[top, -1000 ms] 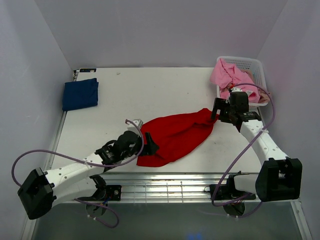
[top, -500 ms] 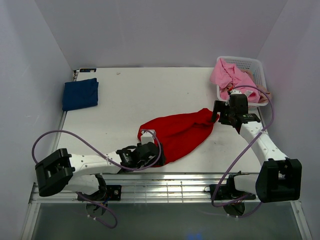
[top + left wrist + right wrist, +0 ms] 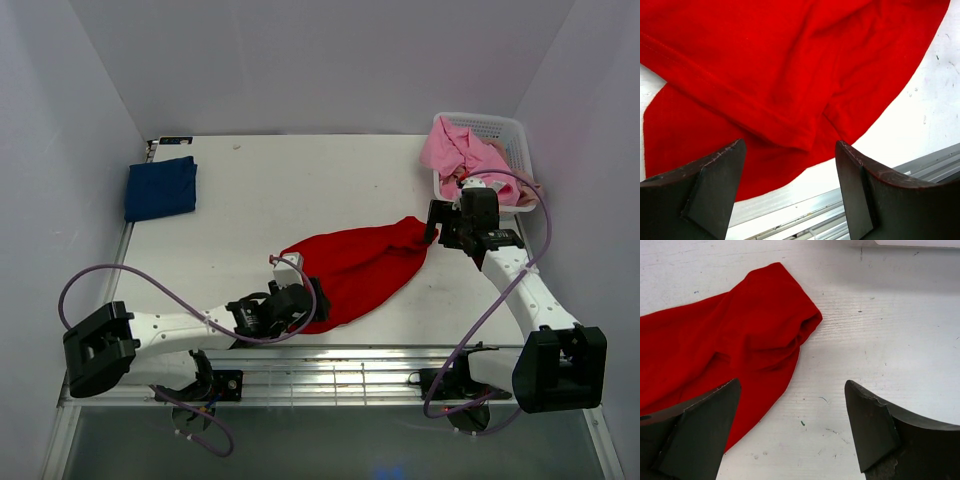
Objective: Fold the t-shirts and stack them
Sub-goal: Flatten out the tshirt
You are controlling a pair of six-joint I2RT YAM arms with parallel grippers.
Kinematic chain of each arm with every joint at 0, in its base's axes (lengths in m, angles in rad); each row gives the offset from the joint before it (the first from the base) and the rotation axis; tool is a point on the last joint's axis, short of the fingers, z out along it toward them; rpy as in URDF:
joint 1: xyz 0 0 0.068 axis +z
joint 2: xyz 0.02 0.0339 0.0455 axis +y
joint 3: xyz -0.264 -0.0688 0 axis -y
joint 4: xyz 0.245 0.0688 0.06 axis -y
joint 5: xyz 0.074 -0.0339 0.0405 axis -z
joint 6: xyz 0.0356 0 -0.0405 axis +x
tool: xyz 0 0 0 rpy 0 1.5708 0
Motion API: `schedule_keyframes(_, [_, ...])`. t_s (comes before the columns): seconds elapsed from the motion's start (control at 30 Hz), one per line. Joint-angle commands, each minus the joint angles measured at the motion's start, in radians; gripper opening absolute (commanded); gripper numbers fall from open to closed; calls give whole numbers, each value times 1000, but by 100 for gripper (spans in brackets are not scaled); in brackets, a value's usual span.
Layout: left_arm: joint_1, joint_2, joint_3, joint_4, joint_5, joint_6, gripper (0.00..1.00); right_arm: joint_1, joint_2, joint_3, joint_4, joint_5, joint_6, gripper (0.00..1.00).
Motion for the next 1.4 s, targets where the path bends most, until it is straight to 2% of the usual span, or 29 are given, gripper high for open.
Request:
schedule_keyframes(0.0, [-6,27,-10,56,-3,-20,82,0,-21,-16,32,-2,-11,90])
schedule_keyframes(0.23, [-6,69,-19,88,19,-38,82,2,-29,-23,46,-1,-13,90])
schedule_keyframes(0.37, [-6,67,-23,88,6,-41,82,0,-9,-23,75,-42,-14,92])
schedule_keyframes(0.53, [-6,70,-36,163,-13,-34,82,0,20,-36,106,-94,-7,93])
schedule_keyframes(0.93, [-6,167,-8,223,-21,-32,80,0,28,-67,123,-95,-14,94])
schedule_keyframes(1.03, [-6,158,-16,215,-43,-41,63,0,26,-72,126,-96,-17,98])
schedule_keyframes(1.07, [-6,152,-17,214,-50,-40,42,0,26,-76,127,-98,-17,98])
schedule_keyframes(1.2, [-6,133,-10,194,-85,-32,6,0,29,-93,142,-105,-17,100])
schedule_keyframes(1.27, [-6,124,-1,185,-98,-25,0,0,32,-102,152,-111,-17,96])
schedule_keyframes(1.37, [-6,93,31,131,-133,-2,0,0,35,-118,161,-114,-17,95])
